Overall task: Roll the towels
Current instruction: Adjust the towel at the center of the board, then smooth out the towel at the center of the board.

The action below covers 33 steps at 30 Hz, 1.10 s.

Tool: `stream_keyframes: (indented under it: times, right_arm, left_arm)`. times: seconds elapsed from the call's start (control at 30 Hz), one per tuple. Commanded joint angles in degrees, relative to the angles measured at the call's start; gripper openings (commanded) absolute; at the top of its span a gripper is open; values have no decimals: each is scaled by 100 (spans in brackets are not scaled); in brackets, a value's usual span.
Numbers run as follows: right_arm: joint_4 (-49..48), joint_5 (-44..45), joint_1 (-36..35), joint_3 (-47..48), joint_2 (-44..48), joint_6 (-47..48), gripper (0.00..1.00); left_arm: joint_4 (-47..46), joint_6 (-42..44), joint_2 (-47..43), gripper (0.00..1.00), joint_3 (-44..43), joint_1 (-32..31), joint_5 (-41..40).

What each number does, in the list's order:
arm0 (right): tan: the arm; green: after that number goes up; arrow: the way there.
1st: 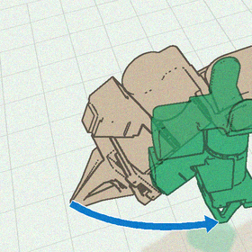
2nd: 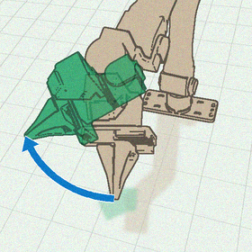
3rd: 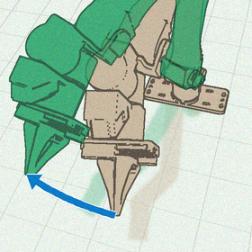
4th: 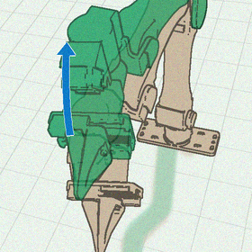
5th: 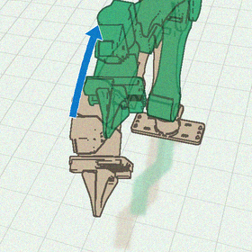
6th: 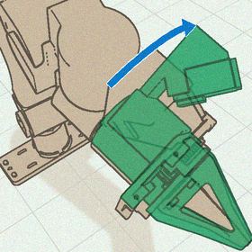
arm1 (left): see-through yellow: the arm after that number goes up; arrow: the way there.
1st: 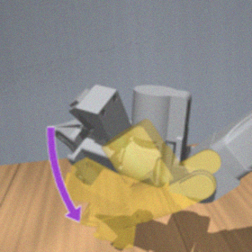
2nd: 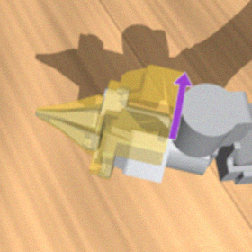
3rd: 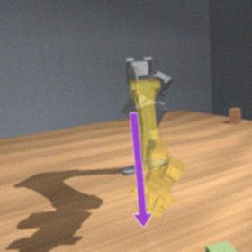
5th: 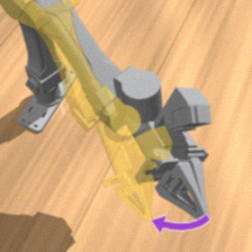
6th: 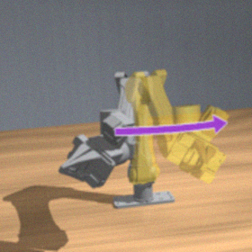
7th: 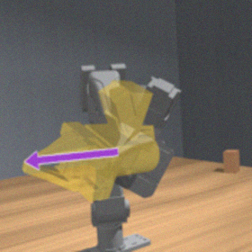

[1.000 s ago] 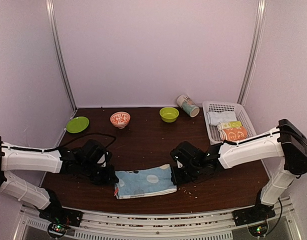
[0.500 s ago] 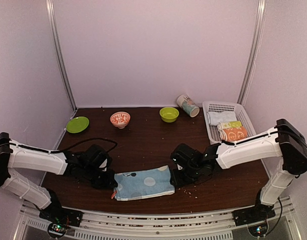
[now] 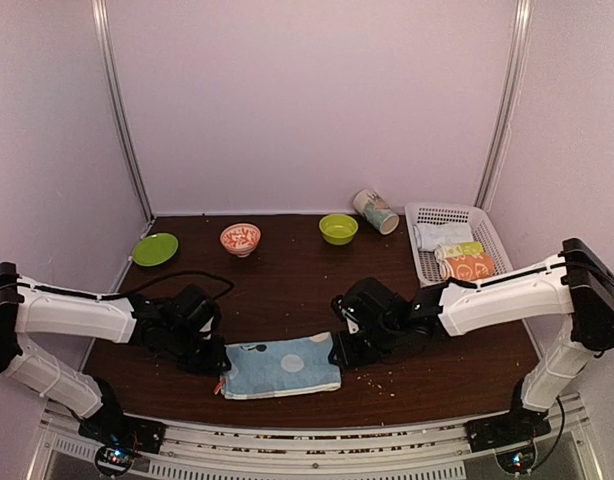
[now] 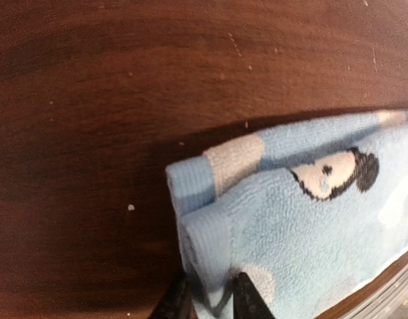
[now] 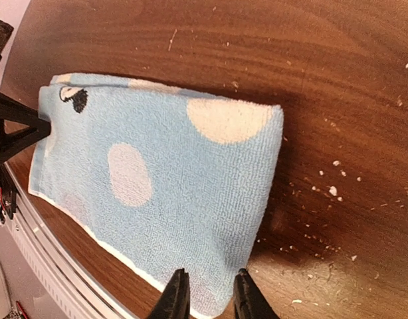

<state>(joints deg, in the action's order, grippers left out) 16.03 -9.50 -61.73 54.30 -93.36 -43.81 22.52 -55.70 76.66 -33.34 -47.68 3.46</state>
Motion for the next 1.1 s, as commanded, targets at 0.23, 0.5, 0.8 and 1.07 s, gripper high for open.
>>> stream_keyframes:
  times: [0.23,0.5,0.8,1.07]
  right_arm:
    - [-343,-328,-57,91,-326,8,28]
    - [-121,-289,-225,-16,-81,387,27]
    - [110,-447,-389,-274,-601,302,21]
    - [440,-49,-337,100,-18,531,26]
  left_arm:
    - [1132,599,-1022,57,-1028,31,-163]
    - [100,602,-400,21,-1094,-211,744]
    - [-641,616,805,0,-667,-242,750]
    - [-727,631,1236,0,-495,-242,584]
